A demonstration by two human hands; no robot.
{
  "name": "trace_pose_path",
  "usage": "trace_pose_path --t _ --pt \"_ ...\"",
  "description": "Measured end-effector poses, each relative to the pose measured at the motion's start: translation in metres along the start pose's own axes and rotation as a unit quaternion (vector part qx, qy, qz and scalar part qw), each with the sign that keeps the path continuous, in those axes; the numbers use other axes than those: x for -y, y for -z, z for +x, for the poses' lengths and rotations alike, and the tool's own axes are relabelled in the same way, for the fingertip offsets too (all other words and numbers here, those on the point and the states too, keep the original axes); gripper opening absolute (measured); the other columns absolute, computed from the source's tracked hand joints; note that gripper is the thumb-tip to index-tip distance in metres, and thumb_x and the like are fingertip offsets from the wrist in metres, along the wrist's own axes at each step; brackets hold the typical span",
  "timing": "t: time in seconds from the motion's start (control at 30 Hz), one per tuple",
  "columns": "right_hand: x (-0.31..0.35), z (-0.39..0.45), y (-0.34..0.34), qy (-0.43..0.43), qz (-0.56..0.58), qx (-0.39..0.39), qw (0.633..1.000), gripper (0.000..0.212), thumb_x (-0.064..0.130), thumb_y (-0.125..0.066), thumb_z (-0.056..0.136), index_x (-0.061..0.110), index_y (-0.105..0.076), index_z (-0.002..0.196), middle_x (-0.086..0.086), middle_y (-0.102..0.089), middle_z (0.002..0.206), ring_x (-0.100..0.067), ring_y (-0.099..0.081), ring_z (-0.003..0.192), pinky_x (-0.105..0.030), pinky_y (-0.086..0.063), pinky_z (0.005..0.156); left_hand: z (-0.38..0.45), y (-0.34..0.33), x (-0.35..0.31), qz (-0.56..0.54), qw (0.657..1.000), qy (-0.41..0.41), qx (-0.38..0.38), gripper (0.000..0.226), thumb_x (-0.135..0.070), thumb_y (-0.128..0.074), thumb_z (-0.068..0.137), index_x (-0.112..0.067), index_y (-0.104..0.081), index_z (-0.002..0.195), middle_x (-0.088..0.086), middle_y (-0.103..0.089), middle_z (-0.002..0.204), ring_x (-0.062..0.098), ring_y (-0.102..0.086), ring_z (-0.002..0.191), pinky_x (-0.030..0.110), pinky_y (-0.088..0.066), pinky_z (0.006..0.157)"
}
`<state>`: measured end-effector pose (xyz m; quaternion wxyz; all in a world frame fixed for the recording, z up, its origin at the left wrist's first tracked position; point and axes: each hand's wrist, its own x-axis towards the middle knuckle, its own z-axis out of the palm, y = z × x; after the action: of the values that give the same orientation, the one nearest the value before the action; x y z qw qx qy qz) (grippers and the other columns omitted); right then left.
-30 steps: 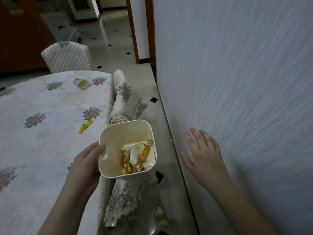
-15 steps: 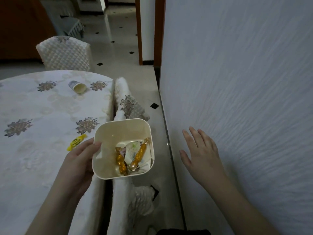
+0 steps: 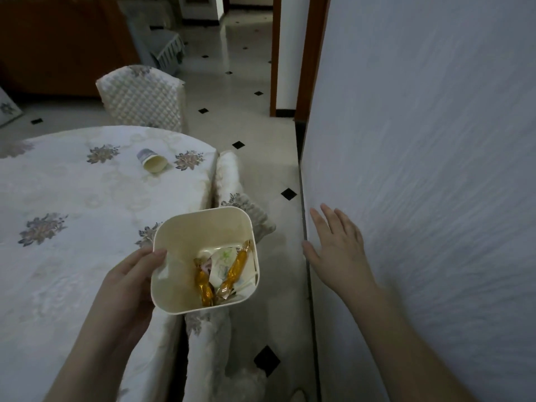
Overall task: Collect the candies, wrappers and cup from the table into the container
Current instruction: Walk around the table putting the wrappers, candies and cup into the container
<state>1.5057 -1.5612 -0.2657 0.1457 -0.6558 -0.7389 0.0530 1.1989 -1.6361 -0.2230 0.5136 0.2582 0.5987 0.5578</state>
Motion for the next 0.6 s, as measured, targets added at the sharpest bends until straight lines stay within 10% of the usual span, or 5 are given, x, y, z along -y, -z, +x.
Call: trace_pose_path --t 0.33,0.6 --pt "0.040 0.077 -0.017 0.082 0.011 -0.015 0.996 0.059 0.041 -0.047 0.093 0.019 -0.034 0.146 -0.006 -0.033 0.153 -0.029 -0.025 0.141 -0.047 -0.022 0.113 0.031 0.015 -0.015 -0.016 0.997 -0.023 -0.073 0.027 -0.014 -0.057 0.096 0.002 -0.069 0.113 0.039 -0.063 0.115 0.042 -0.059 0.092 0.051 -0.044 0.080" --pt "0.097 0.127 -0.046 0.202 -0.023 0.010 0.979 0.055 0.041 -0.051 0.092 0.017 -0.042 0.142 -0.008 -0.041 0.149 -0.031 -0.035 0.137 -0.047 -0.028 0.109 0.078 0.063 -0.008 -0.067 0.984 -0.030 -0.161 0.018 -0.013 -0.059 0.096 -0.014 -0.077 0.095 0.010 -0.077 0.083 0.022 -0.069 0.068 0.032 -0.056 0.060"
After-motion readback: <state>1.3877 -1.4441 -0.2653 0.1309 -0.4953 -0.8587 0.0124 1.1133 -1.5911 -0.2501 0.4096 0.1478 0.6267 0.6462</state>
